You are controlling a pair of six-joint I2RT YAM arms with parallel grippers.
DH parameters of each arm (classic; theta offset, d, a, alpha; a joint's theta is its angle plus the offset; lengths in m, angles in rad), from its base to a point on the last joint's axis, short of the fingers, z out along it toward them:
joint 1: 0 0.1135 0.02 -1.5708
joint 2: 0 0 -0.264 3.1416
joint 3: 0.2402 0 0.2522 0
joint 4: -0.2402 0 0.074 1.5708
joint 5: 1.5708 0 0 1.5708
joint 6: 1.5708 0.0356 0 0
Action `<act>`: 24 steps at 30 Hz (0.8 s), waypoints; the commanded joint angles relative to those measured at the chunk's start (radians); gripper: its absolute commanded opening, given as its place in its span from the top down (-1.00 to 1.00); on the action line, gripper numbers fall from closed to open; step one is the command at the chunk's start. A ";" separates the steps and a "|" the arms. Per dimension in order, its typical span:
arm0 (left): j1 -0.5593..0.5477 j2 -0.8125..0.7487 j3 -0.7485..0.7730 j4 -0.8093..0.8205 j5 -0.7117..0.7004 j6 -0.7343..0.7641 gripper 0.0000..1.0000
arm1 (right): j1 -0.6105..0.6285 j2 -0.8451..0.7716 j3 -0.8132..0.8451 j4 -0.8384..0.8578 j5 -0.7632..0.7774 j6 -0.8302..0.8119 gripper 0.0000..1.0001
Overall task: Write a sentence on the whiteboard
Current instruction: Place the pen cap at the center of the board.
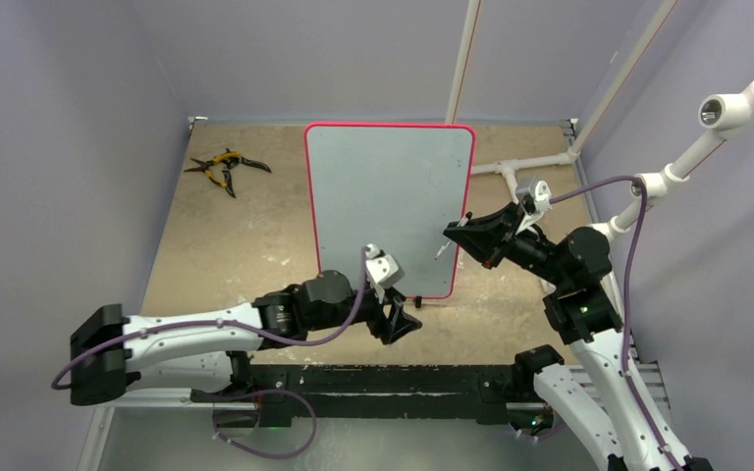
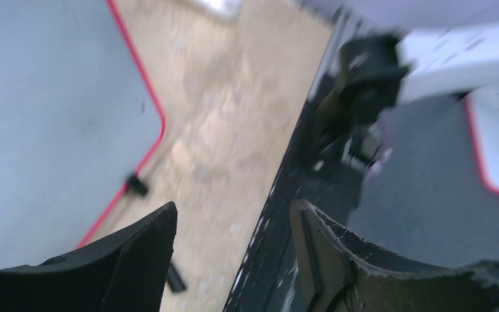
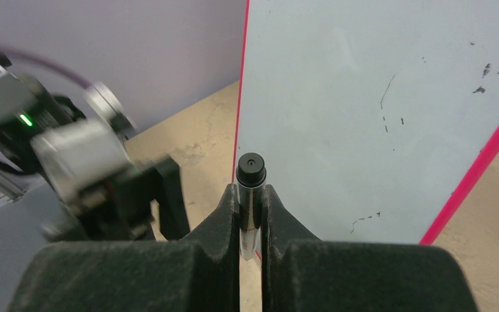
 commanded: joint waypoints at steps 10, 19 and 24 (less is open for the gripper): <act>0.082 0.036 0.348 -0.148 0.002 0.067 -0.34 | 0.055 0.038 -0.085 0.290 -0.070 0.139 1.00; 0.134 0.082 0.365 -0.163 0.064 0.072 -0.34 | 0.078 0.039 -0.084 0.315 -0.077 0.163 1.00; 0.167 0.073 0.369 -0.174 0.100 0.071 -0.35 | 0.089 0.056 -0.088 0.363 -0.123 0.203 1.00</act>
